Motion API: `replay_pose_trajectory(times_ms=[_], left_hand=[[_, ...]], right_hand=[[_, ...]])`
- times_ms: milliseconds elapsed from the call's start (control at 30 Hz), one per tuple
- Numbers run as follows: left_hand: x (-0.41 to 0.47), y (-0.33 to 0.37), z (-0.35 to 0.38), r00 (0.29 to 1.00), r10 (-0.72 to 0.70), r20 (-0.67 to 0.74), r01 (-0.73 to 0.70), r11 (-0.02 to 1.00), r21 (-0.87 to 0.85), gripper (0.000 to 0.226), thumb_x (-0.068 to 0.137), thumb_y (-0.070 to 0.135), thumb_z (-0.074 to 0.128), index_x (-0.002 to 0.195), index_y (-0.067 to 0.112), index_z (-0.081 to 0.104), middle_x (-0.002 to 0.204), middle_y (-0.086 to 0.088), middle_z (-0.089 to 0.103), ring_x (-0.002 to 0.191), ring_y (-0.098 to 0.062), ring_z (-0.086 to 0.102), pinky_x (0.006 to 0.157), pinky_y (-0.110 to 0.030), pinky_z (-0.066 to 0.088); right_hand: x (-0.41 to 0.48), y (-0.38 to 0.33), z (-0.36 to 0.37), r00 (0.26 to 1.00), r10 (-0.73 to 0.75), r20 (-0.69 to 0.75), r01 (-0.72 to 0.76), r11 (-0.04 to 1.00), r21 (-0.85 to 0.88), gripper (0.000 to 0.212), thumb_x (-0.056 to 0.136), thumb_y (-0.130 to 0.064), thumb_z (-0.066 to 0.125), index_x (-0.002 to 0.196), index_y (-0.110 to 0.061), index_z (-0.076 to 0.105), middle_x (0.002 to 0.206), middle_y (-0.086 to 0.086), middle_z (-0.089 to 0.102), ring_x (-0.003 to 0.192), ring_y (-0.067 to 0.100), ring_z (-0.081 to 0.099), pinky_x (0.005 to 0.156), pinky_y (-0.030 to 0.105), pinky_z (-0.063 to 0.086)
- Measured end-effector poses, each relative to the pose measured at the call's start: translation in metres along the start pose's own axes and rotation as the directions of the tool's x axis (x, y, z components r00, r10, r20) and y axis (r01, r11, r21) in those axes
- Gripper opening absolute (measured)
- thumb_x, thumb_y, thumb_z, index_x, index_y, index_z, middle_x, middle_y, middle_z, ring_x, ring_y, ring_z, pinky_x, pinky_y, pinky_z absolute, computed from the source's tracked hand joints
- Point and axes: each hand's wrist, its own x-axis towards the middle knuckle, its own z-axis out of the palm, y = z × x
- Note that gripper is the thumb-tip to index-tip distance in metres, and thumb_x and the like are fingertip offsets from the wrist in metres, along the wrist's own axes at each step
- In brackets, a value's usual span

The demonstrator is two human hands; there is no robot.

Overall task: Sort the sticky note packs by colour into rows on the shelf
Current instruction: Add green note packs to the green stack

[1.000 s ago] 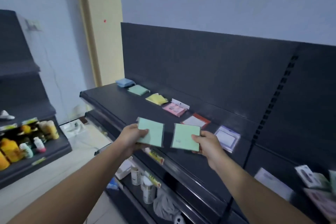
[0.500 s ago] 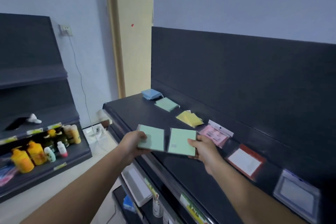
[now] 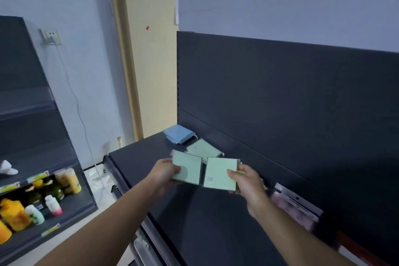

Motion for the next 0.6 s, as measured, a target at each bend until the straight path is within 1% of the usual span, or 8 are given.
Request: replay_pose_trajectory(times_ms=[133,200,267,333,400,467,533,600], left_hand=[[0.060,0.015,-0.001,0.997,-0.031,0.077,0.029,0.999,0.036,0.024,0.093,-0.008,0.039,0.114,-0.001,0.049,0.107,-0.019,0.059,0.077,-0.022,0.060,0.045,-0.024,0.054],[0.086,0.023,0.004,0.984,-0.080,0.159,0.072,0.996,0.056,0.024,0.093,-0.008,0.036,0.111,0.001,0.049,0.101,-0.015,0.061,0.079,-0.022,0.061,0.051,-0.028,0.057],[0.111,0.031,0.011,0.967,-0.114,0.226,0.096,0.991,0.089,0.026,0.093,-0.008,0.034,0.111,0.002,0.050,0.095,-0.011,0.063,0.080,-0.020,0.062,0.058,-0.030,0.057],[0.133,0.039,0.016,0.955,-0.125,0.270,0.097,0.989,0.116,0.028,0.092,-0.008,0.034,0.113,0.001,0.051,0.100,-0.012,0.063,0.082,-0.021,0.063,0.058,-0.030,0.058],[0.151,0.043,0.019,0.943,-0.127,0.306,0.082,0.985,0.154,0.028,0.091,-0.009,0.037,0.112,0.001,0.052,0.101,-0.013,0.063,0.083,-0.021,0.063,0.056,-0.028,0.057],[0.162,0.044,0.020,0.938,-0.108,0.329,0.022,0.967,0.255,0.026,0.090,-0.008,0.040,0.108,0.006,0.052,0.094,-0.008,0.060,0.076,-0.016,0.059,0.054,-0.025,0.053],[0.168,0.043,0.022,0.942,-0.062,0.329,-0.069,0.925,0.373,0.028,0.088,-0.008,0.041,0.104,0.013,0.050,0.090,-0.004,0.054,0.071,-0.013,0.052,0.056,-0.025,0.047],[0.175,0.038,0.024,0.939,0.032,0.342,-0.216,0.829,0.515,0.028,0.085,-0.008,0.041,0.099,0.012,0.055,0.098,-0.008,0.057,0.079,-0.019,0.054,0.062,-0.028,0.042]], right_hand=[[0.036,-0.003,0.016,0.996,0.007,-0.092,-0.005,1.000,0.025,0.010,0.090,-0.005,0.056,0.096,-0.012,0.056,0.086,0.002,0.066,0.078,0.015,0.063,0.057,0.028,0.049],[0.055,-0.008,0.027,0.992,0.015,-0.129,-0.011,0.999,0.030,0.010,0.089,-0.003,0.055,0.096,-0.010,0.058,0.093,0.007,0.066,0.081,0.018,0.063,0.059,0.032,0.052],[0.074,-0.013,0.038,0.985,0.025,-0.169,-0.019,0.999,0.037,0.013,0.089,0.000,0.053,0.093,-0.011,0.057,0.095,0.010,0.064,0.081,0.019,0.061,0.058,0.031,0.053],[0.091,-0.016,0.050,0.976,0.029,-0.214,-0.017,0.998,0.055,0.014,0.088,0.001,0.053,0.090,-0.013,0.057,0.092,0.008,0.063,0.080,0.018,0.061,0.057,0.029,0.054],[0.104,-0.014,0.060,0.967,0.045,-0.252,-0.022,0.995,0.095,0.016,0.088,0.001,0.054,0.089,-0.014,0.059,0.092,0.009,0.065,0.081,0.020,0.062,0.064,0.032,0.055],[0.114,-0.008,0.069,0.954,0.074,-0.291,-0.042,0.992,0.115,0.015,0.088,0.002,0.054,0.095,-0.011,0.059,0.089,0.009,0.065,0.082,0.022,0.063,0.066,0.033,0.056],[0.122,0.002,0.075,0.936,0.104,-0.336,-0.086,0.994,0.070,0.013,0.087,0.000,0.056,0.097,-0.008,0.060,0.087,0.007,0.065,0.082,0.022,0.062,0.068,0.035,0.056],[0.128,0.013,0.080,0.920,0.124,-0.371,-0.142,0.990,-0.021,0.006,0.087,-0.004,0.059,0.088,-0.010,0.060,0.087,0.008,0.065,0.078,0.020,0.061,0.065,0.032,0.054]])
